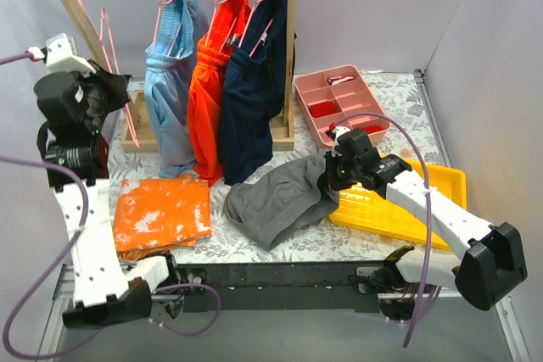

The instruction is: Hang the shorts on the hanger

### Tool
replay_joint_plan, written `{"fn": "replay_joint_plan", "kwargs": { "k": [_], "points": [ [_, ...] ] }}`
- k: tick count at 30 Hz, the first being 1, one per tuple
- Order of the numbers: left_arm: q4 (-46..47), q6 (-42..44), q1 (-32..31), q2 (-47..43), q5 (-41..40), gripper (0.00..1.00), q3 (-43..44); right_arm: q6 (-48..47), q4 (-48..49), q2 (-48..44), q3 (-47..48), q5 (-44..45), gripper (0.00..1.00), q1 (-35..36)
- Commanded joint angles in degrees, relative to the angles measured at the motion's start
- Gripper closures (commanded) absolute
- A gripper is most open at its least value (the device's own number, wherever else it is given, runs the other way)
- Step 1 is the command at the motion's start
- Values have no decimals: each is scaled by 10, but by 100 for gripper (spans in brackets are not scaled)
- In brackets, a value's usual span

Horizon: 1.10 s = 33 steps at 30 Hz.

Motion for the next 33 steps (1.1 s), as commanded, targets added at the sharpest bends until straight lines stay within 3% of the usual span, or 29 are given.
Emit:
{"fn": "replay_joint_plan", "kwargs": {
  "k": [1,3,7,10,11,13,19,22,28,30,31,32,33],
  "points": [
    [-24,-6,-1,-88,-28,100,22,17,-4,-38,-13,-9,99,-1],
    [-35,-10,0,-105,-13,100,39,23,-8,-49,-22,0,99,-1],
    [-33,-36,1,-104,101,100,109,42,-11,-87,-41,10,99,0],
    [-7,-93,38,-78,231,100,142,60,-8,-110,-63,11,99,-1],
    [20,-111,70,-73,316,100,154,69,-3,-115,-68,10,99,0],
    [84,-180,69,-73,377,100,132,77,0,-127,-84,12,99,-1],
    [174,-259,54,-21,463,100,165,94,4,-144,-104,18,99,-1],
    [185,-270,12,31,467,100,227,99,6,-143,-101,37,99,-1],
    [192,-247,-143,151,440,100,318,114,12,-128,-90,49,99,-1],
    [155,-221,-226,202,418,100,346,118,15,-126,-87,56,99,-1],
    [124,-163,-265,223,396,100,391,119,16,-123,-85,59,99,-1],
    [62,-133,-339,238,321,100,404,125,16,-123,-82,67,99,-1],
    [40,-102,-374,248,287,100,409,127,17,-122,-82,70,99,0]
  ]
}}
